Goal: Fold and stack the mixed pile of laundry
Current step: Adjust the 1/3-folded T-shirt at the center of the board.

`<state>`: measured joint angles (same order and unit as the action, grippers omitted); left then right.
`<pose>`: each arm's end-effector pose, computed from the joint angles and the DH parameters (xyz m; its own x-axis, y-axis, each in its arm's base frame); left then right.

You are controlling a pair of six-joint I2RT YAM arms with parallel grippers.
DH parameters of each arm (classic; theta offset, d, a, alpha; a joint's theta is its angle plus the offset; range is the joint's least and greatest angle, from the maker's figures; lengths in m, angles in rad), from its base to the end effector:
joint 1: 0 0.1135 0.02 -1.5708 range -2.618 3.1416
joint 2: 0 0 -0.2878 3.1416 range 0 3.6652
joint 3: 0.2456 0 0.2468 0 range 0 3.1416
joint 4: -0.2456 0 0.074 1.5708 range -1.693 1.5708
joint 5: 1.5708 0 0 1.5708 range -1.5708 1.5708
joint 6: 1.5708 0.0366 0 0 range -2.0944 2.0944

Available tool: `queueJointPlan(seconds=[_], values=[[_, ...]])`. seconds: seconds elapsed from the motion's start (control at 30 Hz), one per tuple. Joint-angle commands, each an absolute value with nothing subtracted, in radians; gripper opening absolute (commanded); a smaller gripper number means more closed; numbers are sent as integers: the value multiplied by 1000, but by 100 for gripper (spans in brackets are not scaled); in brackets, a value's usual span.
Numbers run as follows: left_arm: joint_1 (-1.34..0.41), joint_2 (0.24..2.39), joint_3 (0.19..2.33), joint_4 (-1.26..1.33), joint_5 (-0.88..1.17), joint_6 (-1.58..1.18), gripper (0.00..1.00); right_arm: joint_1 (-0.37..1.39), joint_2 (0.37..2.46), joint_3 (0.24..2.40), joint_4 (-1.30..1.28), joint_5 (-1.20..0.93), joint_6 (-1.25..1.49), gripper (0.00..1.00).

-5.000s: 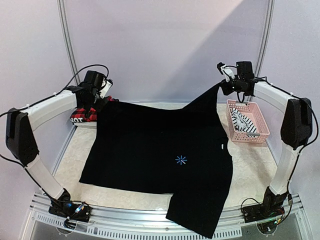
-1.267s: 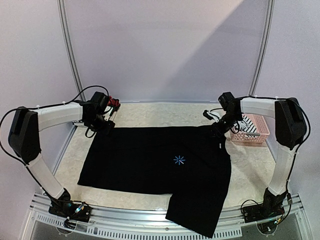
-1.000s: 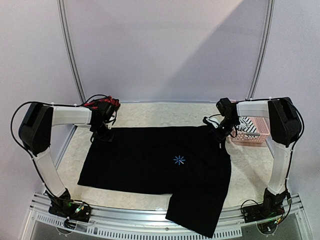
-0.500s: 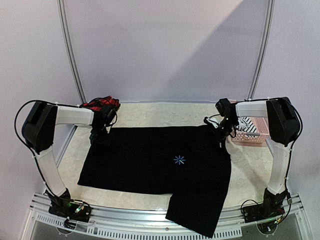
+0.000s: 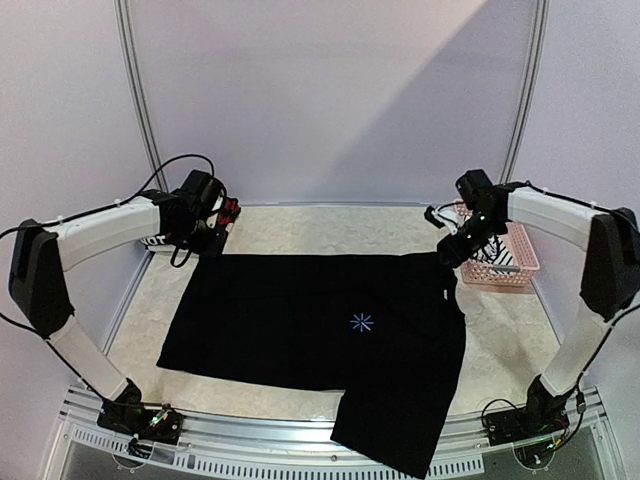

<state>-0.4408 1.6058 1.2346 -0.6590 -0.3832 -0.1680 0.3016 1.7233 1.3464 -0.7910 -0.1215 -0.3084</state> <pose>0.3047 -0.1286 0.2777 -0.8016 0.2067 -0.5610 0.0889 0.9691 0.2300 0.3345 0.1087 0.2642 -0.7337 -0.5438 -0.4074 -0.5908 0.8067 -0.0128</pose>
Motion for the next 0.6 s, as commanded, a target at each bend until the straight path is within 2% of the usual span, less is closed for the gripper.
queueJointPlan(seconds=[0.0,0.1,0.23,0.33,0.57], values=[[-568,1556,1270,-507,-360,-134,61,363,1608,1303,-811,-192,-375,51],[-646,1562,1246,-383,-328,-149,61,453,1597,1172,-773,-145,-421,51],[-655,1552,1149,-239,-279,-213,61,513,1627,1083,-714,-83,-434,51],[-655,1548,1070,-153,-260,-180,61,523,1662,1085,-686,-64,-433,51],[-652,1597,1121,-225,-229,-189,61,599,1786,1167,-684,-23,-428,50]])
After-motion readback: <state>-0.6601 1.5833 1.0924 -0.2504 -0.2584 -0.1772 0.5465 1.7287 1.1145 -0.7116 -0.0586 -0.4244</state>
